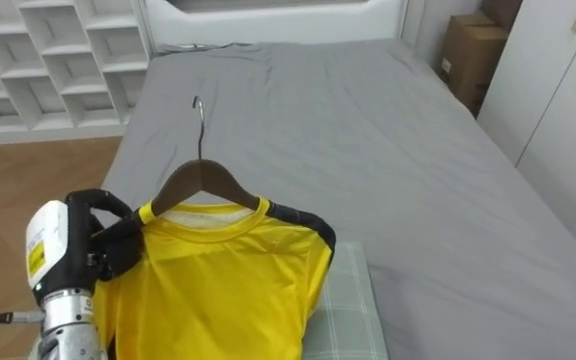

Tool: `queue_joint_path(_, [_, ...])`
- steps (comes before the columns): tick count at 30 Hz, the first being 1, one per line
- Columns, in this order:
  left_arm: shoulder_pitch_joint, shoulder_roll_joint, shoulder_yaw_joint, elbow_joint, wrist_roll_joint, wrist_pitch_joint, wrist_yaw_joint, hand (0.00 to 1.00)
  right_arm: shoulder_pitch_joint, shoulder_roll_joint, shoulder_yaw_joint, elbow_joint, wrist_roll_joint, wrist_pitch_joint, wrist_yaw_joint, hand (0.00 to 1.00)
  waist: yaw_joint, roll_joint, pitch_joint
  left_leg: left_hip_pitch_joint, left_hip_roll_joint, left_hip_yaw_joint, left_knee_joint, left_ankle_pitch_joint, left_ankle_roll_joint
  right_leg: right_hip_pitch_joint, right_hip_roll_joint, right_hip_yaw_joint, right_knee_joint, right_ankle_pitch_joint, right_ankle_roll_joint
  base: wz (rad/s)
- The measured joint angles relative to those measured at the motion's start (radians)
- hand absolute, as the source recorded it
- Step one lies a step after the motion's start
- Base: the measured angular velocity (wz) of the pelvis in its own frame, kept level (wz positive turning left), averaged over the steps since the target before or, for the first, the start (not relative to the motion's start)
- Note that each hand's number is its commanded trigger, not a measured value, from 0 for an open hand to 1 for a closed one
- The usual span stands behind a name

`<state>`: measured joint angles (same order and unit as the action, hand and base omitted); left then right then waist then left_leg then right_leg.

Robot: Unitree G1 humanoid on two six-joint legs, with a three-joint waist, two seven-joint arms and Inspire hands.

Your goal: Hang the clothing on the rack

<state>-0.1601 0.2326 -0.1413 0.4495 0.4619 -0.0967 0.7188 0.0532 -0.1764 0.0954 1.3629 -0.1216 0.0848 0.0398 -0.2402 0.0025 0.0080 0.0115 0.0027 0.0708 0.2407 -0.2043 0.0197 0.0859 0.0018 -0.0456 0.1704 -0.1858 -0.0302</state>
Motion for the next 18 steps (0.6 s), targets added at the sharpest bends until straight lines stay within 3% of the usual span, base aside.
queue_joint_path(5, [0.000, 0.013, -0.005, -0.054, 0.009, 0.000, 0.021, 1.00, -0.015, -0.021, -0.002, 0.010, -0.002, -0.003, -0.056, 0.00, 0.000, 0.020, 0.0060, -0.001, -0.001, -0.006, -0.001, 0.000, 0.000, 0.002, -0.001, -0.011, -0.001, 0.000, 0.000, 0.03])
queue_joint_path(10, [0.000, 0.018, -0.003, -0.094, 0.011, 0.000, 0.065, 1.00, -0.022, -0.033, -0.029, 0.018, -0.006, -0.005, -0.117, 0.00, 0.001, 0.034, 0.0004, 0.007, 0.000, -0.010, -0.002, 0.000, 0.000, 0.008, 0.000, -0.012, -0.002, 0.000, 0.000, 0.00])
queue_joint_path(18, [0.000, 0.020, -0.001, -0.097, 0.011, -0.017, 0.120, 1.00, -0.021, -0.033, -0.074, 0.031, -0.014, -0.021, -0.239, 0.00, 0.005, 0.020, 0.0086, 0.019, -0.001, -0.002, 0.000, 0.000, 0.000, 0.015, 0.000, -0.002, -0.003, -0.001, 0.000, -0.03])
